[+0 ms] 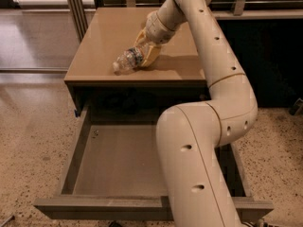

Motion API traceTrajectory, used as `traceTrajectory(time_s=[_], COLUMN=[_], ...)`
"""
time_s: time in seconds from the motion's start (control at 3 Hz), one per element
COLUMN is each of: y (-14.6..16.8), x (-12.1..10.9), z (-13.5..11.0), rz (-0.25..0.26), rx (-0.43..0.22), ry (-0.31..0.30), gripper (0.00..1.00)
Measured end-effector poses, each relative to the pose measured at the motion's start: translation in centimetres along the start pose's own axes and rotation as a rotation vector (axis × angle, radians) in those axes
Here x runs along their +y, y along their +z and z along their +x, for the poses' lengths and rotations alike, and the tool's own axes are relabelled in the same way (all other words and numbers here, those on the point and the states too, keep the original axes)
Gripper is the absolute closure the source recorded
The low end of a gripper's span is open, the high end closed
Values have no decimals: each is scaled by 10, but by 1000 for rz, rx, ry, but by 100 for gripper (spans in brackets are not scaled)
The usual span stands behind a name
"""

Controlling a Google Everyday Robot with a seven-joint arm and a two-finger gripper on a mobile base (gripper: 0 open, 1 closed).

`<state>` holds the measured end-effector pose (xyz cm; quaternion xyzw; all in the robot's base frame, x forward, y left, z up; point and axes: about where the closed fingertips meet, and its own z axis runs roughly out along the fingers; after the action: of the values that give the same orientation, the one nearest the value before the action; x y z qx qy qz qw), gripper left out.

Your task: Pick water bottle from top drawer and place on counter

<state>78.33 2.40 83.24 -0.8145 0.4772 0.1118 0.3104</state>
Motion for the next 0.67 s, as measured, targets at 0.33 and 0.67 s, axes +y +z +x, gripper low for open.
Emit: traceTrajectory(time_s=[0.33, 0.67], y=[2, 0], x=[-6, -6], z=[-1, -3], rz=[16, 16], rx=[0, 0], ry=[0, 0], gripper=[58, 34])
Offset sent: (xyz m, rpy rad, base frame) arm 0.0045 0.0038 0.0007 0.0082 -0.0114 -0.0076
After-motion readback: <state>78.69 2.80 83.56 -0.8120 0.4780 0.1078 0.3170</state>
